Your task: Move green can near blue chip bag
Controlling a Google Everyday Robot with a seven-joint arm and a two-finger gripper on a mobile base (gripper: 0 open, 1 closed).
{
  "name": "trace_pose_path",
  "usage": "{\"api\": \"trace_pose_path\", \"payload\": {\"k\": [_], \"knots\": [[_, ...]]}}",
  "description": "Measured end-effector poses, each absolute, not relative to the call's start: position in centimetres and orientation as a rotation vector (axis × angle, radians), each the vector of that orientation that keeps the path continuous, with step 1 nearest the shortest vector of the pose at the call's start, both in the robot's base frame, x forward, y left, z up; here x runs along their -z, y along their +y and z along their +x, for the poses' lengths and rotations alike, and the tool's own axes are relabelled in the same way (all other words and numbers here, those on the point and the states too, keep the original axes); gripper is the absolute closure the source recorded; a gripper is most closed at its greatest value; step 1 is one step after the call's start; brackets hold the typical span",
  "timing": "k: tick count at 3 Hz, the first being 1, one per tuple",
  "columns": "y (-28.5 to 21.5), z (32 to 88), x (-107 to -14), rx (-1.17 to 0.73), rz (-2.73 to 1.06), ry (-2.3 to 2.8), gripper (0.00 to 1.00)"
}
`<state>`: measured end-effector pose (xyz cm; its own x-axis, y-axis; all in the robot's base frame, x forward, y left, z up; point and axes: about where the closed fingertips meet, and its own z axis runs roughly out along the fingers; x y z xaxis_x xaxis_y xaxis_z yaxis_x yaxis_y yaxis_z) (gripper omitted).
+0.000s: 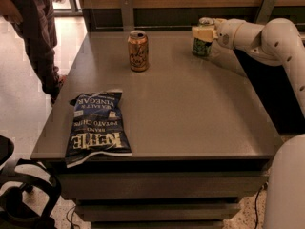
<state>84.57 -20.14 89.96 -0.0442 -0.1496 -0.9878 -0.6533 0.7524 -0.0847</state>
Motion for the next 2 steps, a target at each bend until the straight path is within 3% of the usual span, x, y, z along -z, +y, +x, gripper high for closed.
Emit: {"api": "trace_pose_path", "payload": {"k": [2], "knots": [[-20.3, 79.8, -94.9, -0.432, -0.723, 1.586, 1.00]]}}
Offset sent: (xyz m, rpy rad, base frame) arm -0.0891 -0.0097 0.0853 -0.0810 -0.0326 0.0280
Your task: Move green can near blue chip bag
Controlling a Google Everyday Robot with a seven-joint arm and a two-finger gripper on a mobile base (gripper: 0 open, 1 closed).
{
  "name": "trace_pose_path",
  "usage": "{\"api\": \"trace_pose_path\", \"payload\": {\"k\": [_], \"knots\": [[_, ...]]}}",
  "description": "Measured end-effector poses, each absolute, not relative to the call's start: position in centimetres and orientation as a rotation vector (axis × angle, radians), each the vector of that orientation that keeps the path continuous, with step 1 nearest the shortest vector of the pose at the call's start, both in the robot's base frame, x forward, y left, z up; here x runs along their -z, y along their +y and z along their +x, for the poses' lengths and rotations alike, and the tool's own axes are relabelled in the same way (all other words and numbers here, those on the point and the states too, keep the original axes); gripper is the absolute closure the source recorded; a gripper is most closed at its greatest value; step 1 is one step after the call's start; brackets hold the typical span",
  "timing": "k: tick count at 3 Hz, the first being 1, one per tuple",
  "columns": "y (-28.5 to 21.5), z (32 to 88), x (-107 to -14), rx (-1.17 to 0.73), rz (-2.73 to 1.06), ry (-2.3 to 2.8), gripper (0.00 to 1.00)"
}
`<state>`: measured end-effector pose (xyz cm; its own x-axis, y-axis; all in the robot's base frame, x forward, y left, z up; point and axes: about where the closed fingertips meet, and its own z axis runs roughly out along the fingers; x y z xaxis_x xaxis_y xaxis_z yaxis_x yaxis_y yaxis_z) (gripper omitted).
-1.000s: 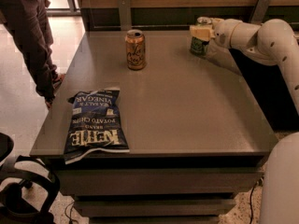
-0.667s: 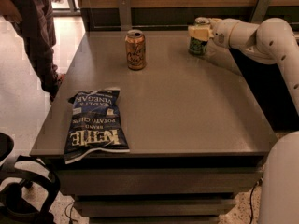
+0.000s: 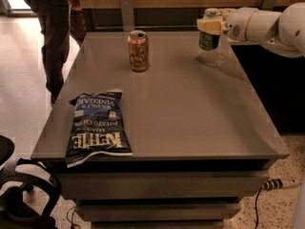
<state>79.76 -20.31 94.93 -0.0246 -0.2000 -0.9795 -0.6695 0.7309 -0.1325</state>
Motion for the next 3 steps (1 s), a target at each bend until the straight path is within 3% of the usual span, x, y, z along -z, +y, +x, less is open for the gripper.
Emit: {"api": "trace_pose_path", "payload": {"k": [3], "knots": [[-18.2, 69.4, -98.1, -0.502, -0.825, 1.570, 1.00]]}}
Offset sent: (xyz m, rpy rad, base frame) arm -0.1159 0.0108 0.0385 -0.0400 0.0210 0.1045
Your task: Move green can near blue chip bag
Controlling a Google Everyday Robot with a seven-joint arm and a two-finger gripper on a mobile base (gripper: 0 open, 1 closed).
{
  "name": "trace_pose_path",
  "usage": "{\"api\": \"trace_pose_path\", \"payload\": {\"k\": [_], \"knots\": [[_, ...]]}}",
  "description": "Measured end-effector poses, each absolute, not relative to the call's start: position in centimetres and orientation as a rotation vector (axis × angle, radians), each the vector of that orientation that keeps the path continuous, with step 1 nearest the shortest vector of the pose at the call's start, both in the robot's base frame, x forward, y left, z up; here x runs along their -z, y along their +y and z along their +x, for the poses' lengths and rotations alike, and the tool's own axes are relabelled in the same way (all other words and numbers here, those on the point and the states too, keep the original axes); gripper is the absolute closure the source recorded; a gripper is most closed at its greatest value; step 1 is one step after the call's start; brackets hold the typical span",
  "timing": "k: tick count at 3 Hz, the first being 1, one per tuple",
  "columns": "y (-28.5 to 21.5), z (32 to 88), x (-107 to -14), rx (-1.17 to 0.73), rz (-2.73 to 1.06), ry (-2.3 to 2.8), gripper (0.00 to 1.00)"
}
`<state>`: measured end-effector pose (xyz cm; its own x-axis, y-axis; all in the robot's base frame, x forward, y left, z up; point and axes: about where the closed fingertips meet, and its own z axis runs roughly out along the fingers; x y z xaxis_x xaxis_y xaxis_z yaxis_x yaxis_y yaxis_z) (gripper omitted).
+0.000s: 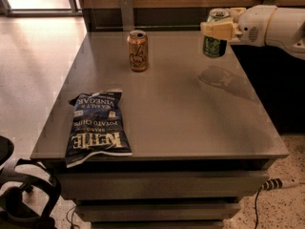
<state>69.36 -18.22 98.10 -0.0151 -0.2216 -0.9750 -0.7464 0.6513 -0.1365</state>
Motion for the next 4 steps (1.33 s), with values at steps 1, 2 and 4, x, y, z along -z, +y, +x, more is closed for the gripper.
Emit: {"api": "trace_pose_path", "payload": {"k": [1, 2, 4], "knots": [[-16.2, 66.1, -97.5, -0.572, -0.846, 1.548, 1.00], [-14.0, 63.3, -96.8, -0.644, -0.864, 1.524, 1.00], [-8.1, 56.8, -94.2, -0.766, -0.923, 1.487, 1.00]]}}
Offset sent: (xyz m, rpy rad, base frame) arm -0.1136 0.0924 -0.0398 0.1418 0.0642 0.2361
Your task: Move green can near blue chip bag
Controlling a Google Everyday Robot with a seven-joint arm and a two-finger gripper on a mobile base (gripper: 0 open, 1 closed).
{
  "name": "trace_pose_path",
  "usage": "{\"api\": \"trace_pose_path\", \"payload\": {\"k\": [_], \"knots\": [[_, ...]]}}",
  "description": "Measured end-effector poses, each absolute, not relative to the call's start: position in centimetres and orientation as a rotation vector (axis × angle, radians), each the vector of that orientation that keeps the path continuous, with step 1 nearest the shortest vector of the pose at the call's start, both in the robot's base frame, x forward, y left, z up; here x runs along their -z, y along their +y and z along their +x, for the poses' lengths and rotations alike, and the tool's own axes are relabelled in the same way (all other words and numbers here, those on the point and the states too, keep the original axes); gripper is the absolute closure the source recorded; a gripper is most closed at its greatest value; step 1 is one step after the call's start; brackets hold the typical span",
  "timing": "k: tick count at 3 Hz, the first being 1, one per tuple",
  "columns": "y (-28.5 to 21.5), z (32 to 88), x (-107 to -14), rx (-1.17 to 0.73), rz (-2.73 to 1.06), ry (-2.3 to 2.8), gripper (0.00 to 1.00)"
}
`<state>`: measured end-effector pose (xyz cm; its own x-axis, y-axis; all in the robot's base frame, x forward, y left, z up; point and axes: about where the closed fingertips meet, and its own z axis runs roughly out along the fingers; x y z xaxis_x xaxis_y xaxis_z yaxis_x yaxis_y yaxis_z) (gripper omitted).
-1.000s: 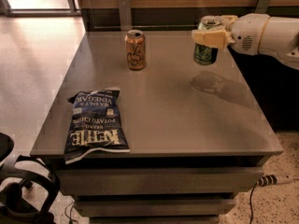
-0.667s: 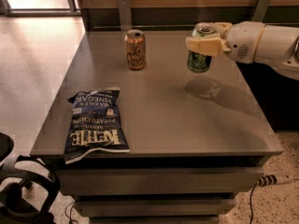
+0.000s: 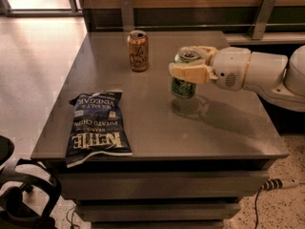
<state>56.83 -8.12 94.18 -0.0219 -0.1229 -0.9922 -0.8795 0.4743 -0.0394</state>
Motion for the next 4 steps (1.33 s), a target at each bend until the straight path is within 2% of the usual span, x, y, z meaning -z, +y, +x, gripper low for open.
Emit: {"api": "trace_pose_path", "payload": {"k": [1, 4], "knots": [[-5.9, 52.9, -92.6, -0.776, -1.001, 1.438, 1.00], [-3.2, 48.5, -89.7, -0.886, -1.147, 1.300, 1.00]]}}
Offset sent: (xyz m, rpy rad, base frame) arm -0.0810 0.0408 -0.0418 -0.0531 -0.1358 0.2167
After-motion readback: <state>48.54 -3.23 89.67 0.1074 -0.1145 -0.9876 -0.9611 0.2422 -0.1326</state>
